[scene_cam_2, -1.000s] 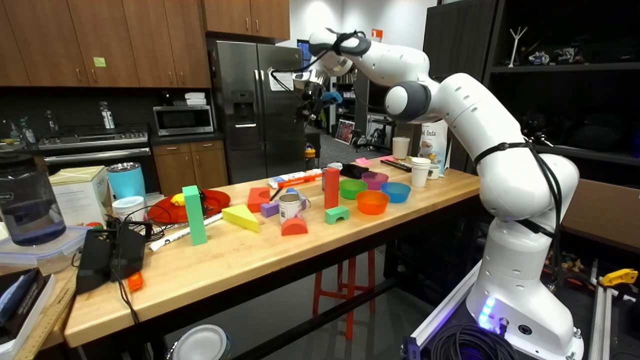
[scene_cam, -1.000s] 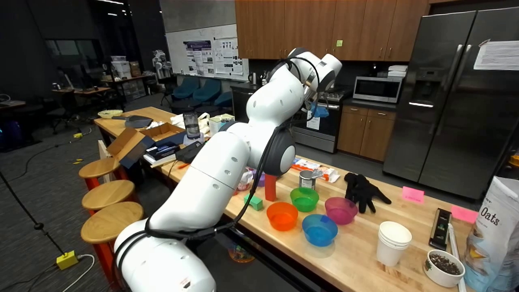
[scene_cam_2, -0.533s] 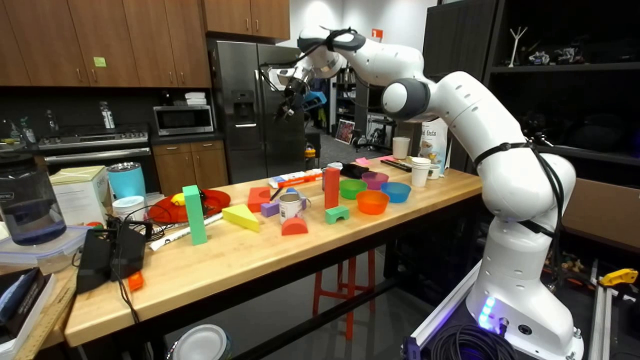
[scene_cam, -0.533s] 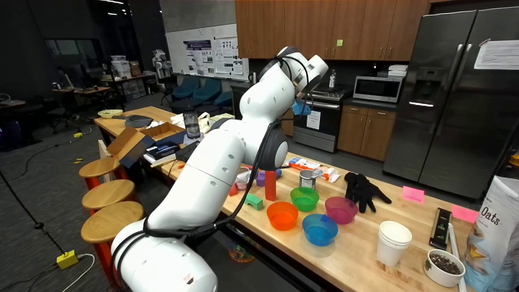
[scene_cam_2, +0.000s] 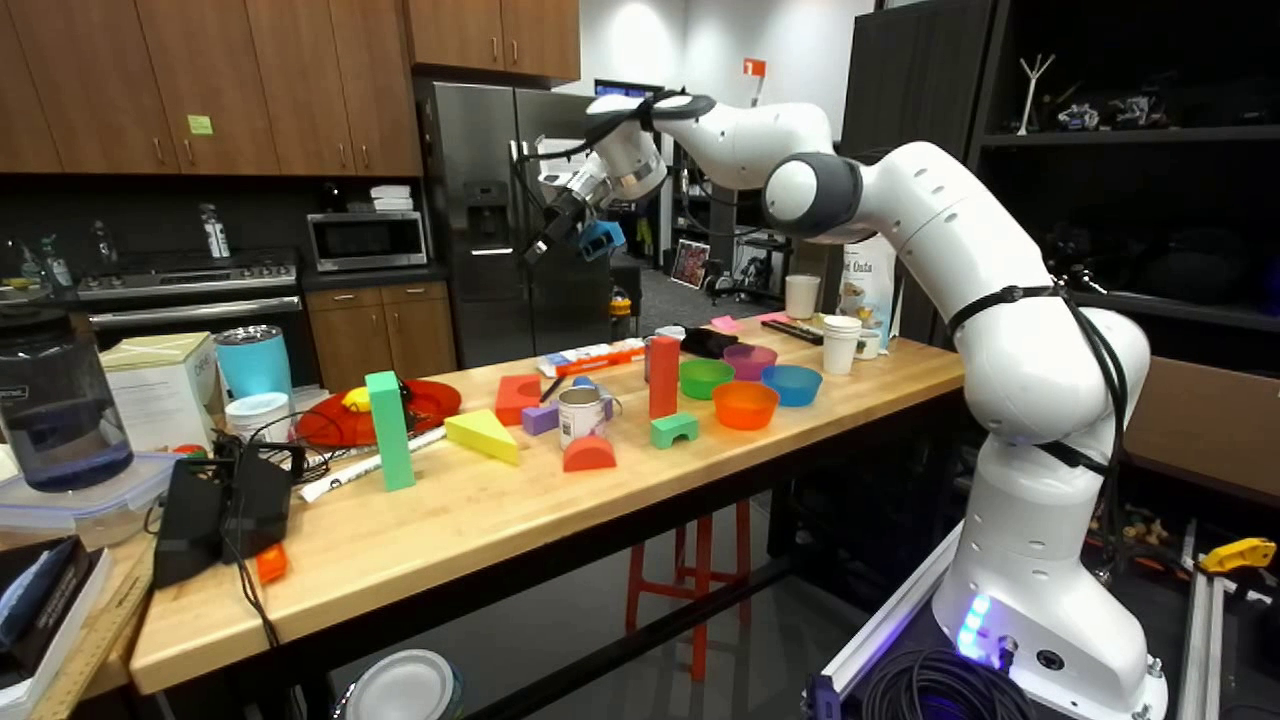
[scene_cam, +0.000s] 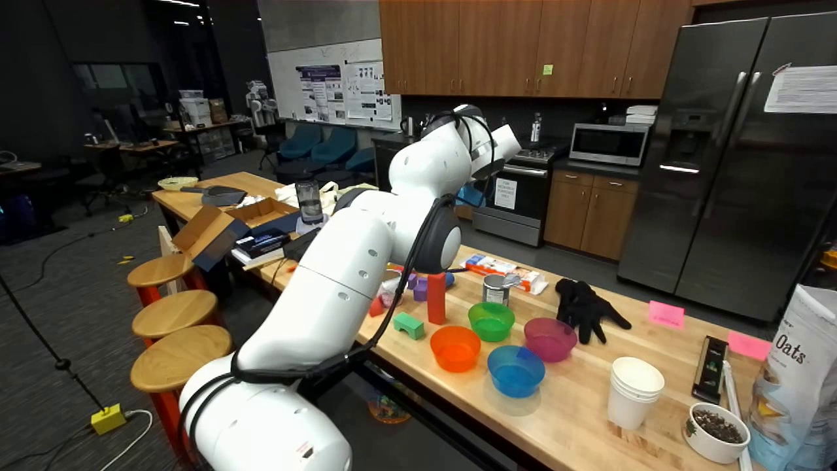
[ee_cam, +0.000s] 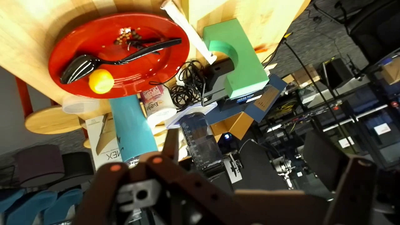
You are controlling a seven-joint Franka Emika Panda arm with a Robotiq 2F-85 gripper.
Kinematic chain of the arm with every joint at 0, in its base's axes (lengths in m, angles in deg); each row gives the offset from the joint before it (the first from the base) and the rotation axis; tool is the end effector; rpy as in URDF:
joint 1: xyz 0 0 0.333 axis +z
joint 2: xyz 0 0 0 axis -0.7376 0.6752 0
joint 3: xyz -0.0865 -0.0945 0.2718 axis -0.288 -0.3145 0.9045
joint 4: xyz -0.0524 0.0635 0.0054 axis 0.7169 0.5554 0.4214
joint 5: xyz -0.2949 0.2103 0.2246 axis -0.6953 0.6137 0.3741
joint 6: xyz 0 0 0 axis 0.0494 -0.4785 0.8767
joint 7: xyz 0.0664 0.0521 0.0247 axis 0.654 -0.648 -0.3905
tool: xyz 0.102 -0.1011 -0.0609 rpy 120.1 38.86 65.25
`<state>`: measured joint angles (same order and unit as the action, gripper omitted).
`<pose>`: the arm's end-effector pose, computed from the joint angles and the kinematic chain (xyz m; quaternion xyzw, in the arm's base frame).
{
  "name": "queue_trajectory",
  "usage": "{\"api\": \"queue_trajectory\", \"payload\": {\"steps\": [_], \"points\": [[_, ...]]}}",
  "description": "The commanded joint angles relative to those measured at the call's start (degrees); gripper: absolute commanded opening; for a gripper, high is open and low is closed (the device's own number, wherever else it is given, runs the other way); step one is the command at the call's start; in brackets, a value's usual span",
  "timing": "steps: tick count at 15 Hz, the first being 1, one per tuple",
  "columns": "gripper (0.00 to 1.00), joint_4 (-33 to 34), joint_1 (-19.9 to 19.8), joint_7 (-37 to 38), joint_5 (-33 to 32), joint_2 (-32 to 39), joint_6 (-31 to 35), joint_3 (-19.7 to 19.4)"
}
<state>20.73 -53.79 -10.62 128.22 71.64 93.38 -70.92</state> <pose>0.7741 0.1125 0.4272 -0.7295 -0.5131 -0.2275 0.3908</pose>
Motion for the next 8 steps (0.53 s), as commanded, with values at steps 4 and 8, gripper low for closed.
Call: {"api": "queue_trajectory", "payload": {"steps": [4,8], "points": [[1.00,-17.59,-1.05,0.71,0.38,-10.19,4.62,-1.54],[1.00,-21.19,-0.86,5.58,-4.13,-13.78,1.39,-3.83]]}}
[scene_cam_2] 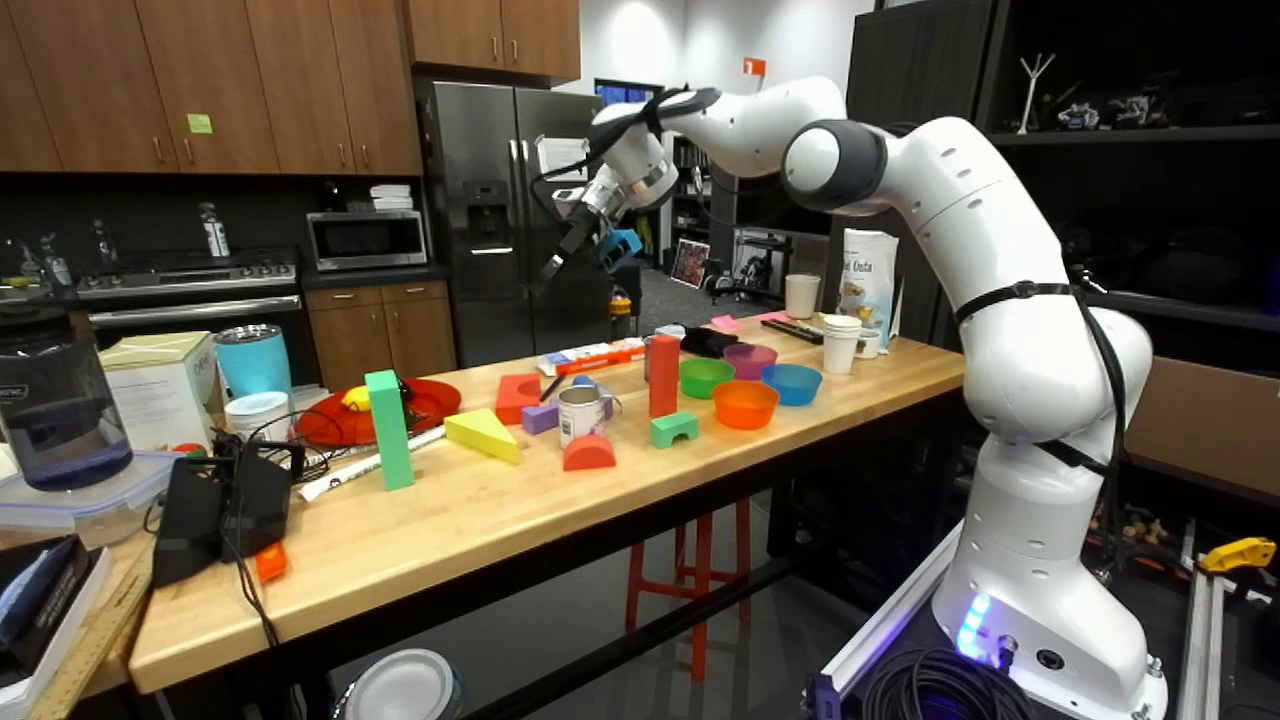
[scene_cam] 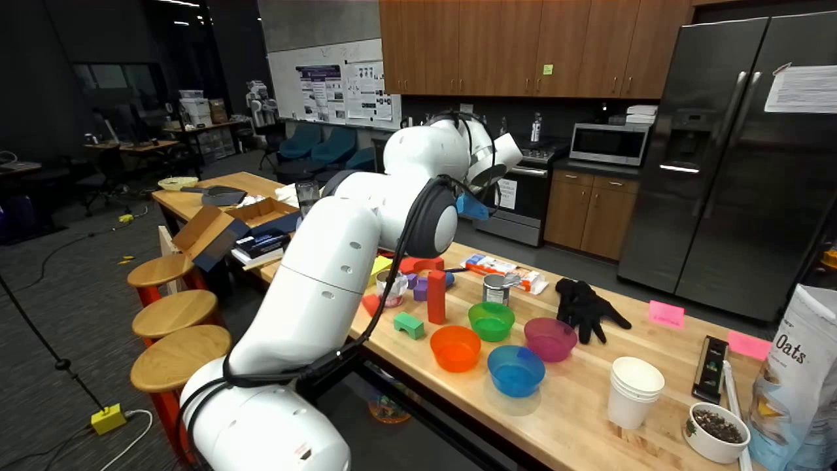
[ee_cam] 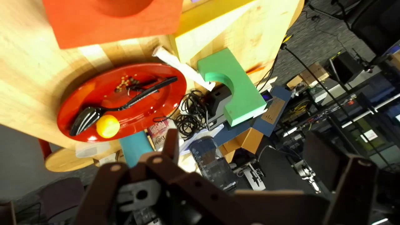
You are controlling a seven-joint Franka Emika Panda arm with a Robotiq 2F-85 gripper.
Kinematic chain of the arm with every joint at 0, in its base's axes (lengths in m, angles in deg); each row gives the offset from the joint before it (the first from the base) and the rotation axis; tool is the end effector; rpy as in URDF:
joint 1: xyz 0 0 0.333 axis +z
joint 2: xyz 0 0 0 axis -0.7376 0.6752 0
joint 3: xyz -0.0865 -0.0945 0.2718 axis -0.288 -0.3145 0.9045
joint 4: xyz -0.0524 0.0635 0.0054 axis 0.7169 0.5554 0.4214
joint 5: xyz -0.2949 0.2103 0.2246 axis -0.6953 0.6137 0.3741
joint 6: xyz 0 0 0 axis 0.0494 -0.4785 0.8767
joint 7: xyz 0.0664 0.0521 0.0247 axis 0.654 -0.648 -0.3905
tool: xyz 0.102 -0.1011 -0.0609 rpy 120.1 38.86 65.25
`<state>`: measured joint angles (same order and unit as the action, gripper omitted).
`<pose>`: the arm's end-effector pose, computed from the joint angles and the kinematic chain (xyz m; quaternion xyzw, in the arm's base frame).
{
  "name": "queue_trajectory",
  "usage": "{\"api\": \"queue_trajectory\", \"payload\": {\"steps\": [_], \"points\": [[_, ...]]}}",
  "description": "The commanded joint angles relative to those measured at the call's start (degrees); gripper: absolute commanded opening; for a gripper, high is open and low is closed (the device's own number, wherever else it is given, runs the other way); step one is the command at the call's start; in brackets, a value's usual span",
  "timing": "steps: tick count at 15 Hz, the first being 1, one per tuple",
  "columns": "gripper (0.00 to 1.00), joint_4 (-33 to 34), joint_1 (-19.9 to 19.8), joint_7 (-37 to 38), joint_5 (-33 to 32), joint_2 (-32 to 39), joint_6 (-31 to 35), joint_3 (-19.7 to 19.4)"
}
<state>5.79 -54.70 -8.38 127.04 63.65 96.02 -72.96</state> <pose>0.7487 0.0924 0.3959 -0.7730 -0.4691 -0.1773 0.3886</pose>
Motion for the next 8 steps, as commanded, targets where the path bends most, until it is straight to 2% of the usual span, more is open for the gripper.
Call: {"api": "queue_trajectory", "payload": {"steps": [1,5,8], "points": [[1.00,-6.66,0.16,4.82,-4.36,-6.52,-2.63,-2.17],[1.00,-9.06,0.10,8.39,-7.60,-9.90,-8.36,-2.12],[1.00,-11.23,0.33,9.09,-6.92,-12.67,-10.97,-1.69]]}}
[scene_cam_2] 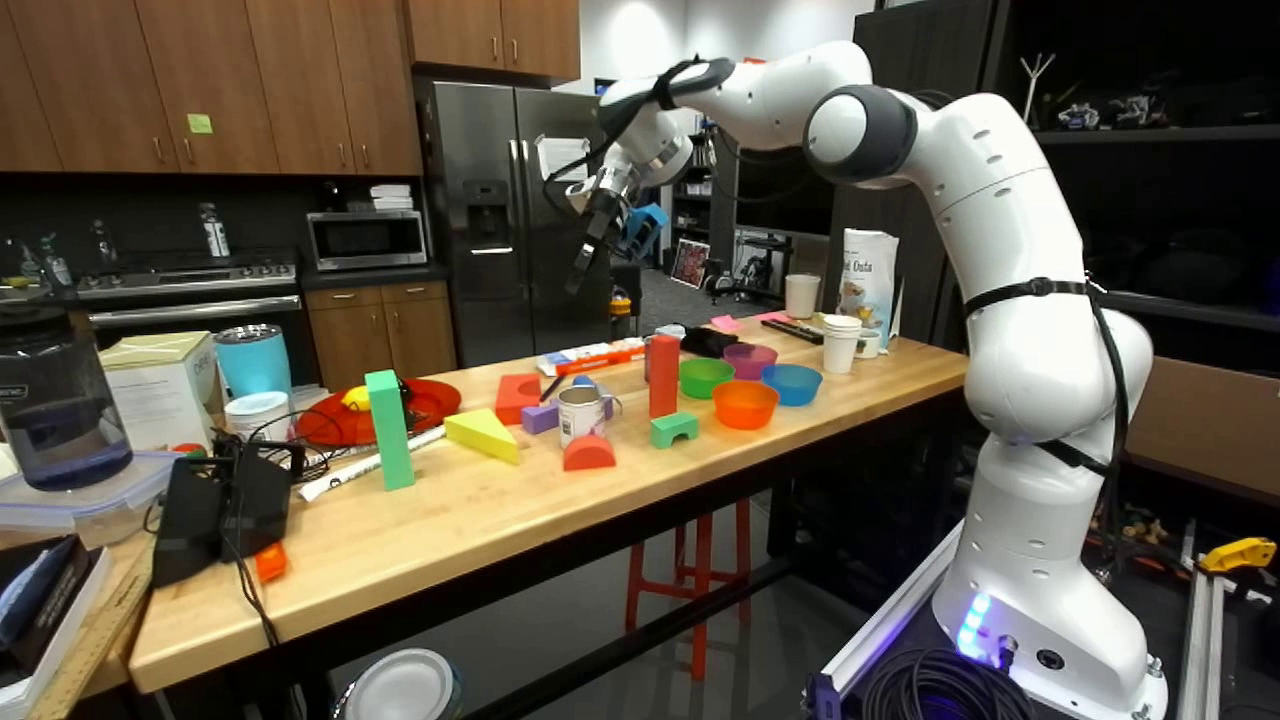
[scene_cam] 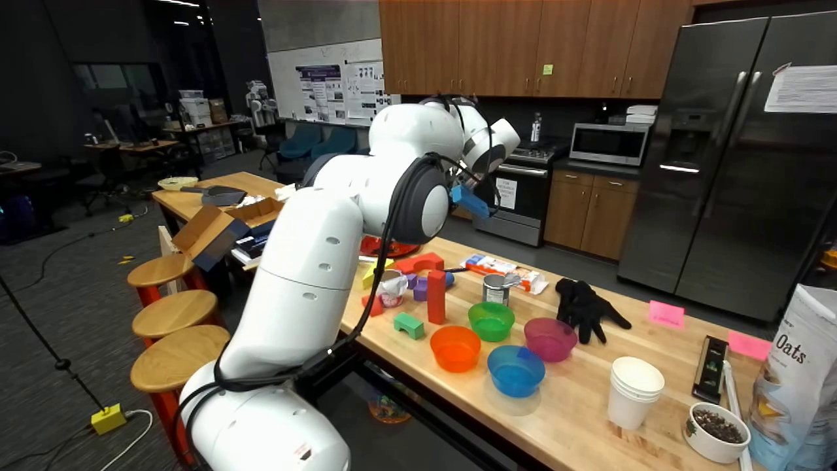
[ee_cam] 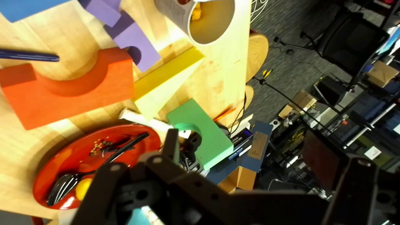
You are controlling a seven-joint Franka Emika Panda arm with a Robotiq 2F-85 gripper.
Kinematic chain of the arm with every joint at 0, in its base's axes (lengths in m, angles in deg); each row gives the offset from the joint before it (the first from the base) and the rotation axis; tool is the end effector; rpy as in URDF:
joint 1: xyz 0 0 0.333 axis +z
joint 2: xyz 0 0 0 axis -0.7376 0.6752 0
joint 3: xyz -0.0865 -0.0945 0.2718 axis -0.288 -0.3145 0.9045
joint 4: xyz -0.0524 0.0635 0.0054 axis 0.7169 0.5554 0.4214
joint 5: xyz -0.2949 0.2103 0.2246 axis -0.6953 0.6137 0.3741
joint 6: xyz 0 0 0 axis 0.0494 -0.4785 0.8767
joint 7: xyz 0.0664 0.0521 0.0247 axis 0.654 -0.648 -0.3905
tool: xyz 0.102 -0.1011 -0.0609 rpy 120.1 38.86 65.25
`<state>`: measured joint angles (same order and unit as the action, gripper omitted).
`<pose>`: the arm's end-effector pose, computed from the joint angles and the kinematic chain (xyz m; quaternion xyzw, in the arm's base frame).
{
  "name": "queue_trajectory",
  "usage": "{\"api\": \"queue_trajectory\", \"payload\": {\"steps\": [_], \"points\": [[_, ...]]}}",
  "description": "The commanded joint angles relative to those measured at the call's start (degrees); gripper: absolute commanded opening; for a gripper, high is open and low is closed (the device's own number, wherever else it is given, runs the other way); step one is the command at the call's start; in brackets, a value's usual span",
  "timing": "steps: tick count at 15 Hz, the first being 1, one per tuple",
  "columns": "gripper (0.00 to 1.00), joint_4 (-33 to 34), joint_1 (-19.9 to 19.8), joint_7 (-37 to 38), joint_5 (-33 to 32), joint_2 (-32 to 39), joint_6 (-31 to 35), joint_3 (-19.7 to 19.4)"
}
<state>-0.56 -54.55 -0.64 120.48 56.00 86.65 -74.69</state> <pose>0.6962 0.0803 0.4170 -0.8042 -0.4537 -0.0627 0.3788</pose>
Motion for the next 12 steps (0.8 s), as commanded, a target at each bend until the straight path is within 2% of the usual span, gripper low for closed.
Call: {"api": "queue_trajectory", "payload": {"steps": [1,6,12], "points": [[1.00,-5.92,0.36,1.45,0.25,-5.97,-1.74,0.12],[1.00,-10.99,1.00,3.20,5.15,-7.90,-0.48,-0.03],[1.00,-21.93,2.38,6.79,18.07,-9.79,5.83,-0.24]]}}
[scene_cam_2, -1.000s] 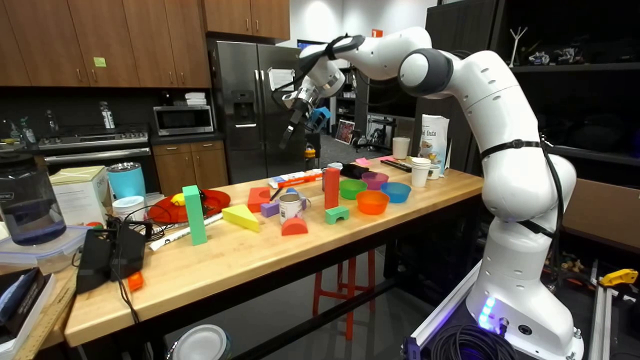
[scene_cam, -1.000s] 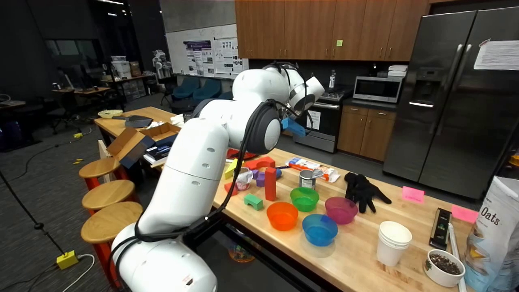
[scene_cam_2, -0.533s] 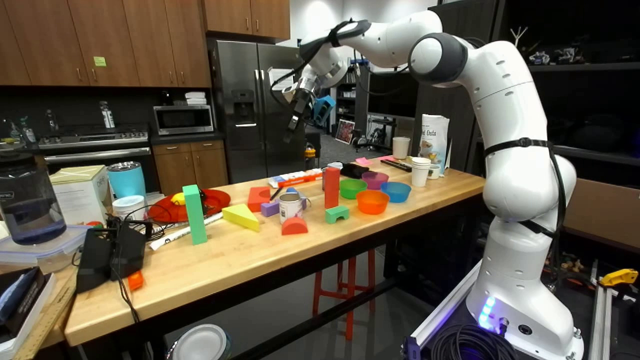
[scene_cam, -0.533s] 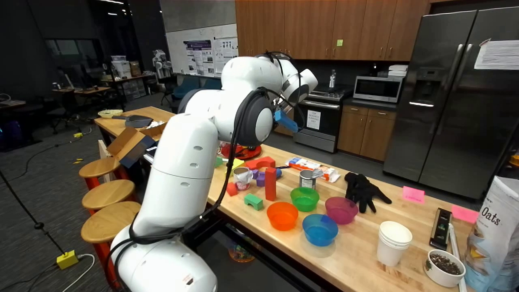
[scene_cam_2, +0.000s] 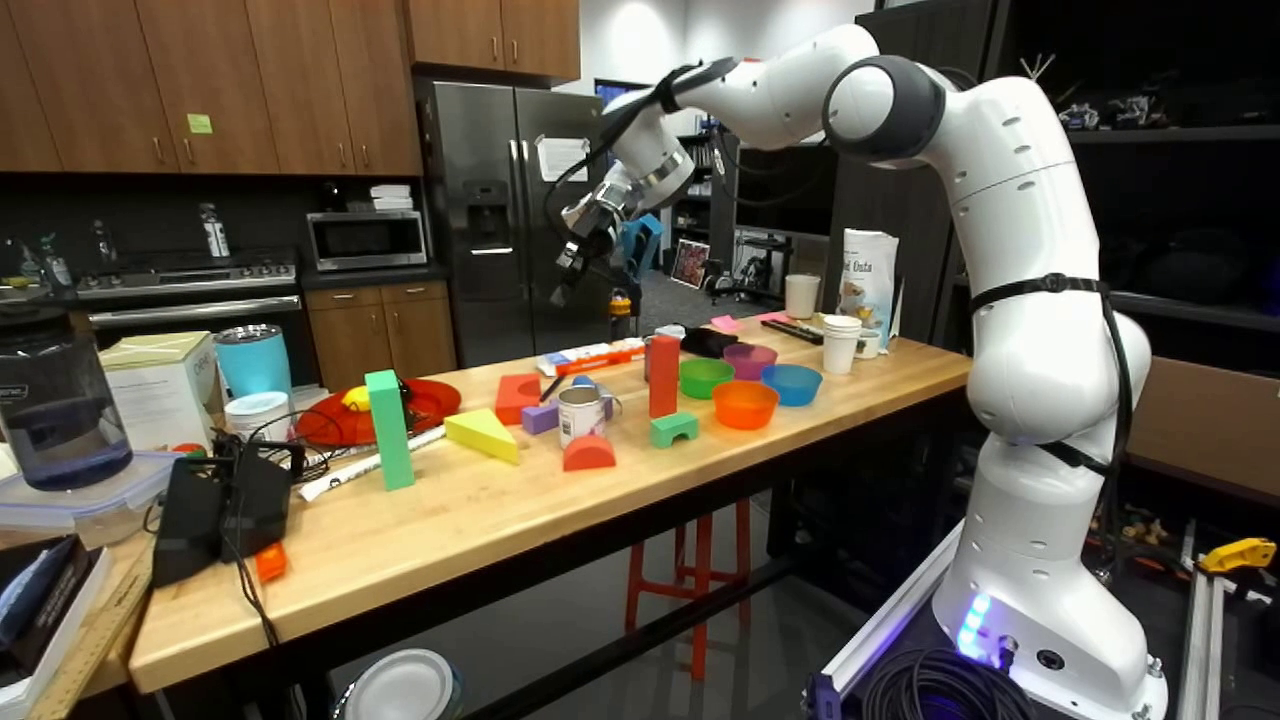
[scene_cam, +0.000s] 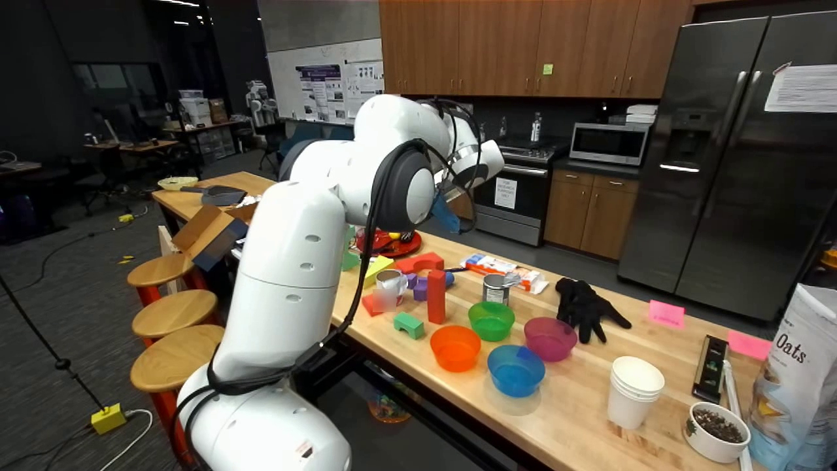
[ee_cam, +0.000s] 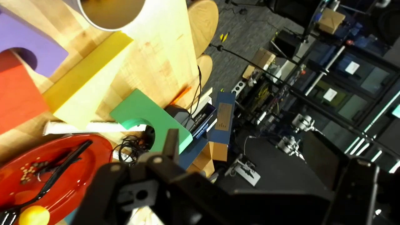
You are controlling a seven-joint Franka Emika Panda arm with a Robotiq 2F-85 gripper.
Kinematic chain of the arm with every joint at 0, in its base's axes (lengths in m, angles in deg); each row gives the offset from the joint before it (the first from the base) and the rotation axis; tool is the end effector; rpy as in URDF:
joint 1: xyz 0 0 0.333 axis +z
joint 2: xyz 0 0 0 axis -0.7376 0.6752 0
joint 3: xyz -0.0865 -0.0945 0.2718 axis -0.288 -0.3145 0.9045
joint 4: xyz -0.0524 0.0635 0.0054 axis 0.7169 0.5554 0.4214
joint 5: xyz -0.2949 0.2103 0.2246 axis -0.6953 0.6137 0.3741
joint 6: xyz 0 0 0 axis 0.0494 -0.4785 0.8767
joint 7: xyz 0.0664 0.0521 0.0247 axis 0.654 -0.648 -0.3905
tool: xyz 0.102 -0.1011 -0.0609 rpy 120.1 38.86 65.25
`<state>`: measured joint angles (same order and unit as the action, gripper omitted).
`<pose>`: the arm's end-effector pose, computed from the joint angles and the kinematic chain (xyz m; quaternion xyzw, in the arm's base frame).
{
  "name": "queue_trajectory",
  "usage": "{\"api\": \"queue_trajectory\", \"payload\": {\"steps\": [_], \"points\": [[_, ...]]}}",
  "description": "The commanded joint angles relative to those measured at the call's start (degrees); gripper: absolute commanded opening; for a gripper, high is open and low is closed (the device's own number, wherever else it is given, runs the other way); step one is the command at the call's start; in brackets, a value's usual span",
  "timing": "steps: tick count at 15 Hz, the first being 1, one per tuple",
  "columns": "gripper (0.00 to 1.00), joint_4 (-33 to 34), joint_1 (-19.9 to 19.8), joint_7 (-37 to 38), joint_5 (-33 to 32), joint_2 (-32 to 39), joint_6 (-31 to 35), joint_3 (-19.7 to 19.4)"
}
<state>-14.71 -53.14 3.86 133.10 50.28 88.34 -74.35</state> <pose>0.6581 0.1302 0.3951 -0.7878 -0.3750 -0.0440 0.4866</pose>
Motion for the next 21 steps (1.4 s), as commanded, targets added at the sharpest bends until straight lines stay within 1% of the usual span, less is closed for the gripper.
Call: {"api": "queue_trajectory", "payload": {"steps": [1,2,4,7,8,9,11,15,21], "points": [[1.00,-10.09,1.53,2.53,7.03,-5.30,6.64,-0.99],[1.00,-3.45,1.42,0.89,4.59,-0.51,2.43,-1.18],[1.00,-6.20,1.92,1.08,6.22,-1.39,4.60,-1.25],[1.00,-7.49,2.01,1.44,6.51,-2.69,5.10,-1.40],[1.00,-6.66,1.77,4.00,6.16,-2.05,3.39,-1.68],[1.00,-6.99,1.56,9.21,6.31,-1.74,1.70,-2.18],[1.00,-10.22,1.32,13.08,6.87,-3.08,1.31,-2.93],[1.00,-16.68,1.57,21.76,7.04,-5.90,3.20,-4.72],[1.00,-23.93,1.85,36.35,8.20,-9.58,4.98,-6.14]]}}
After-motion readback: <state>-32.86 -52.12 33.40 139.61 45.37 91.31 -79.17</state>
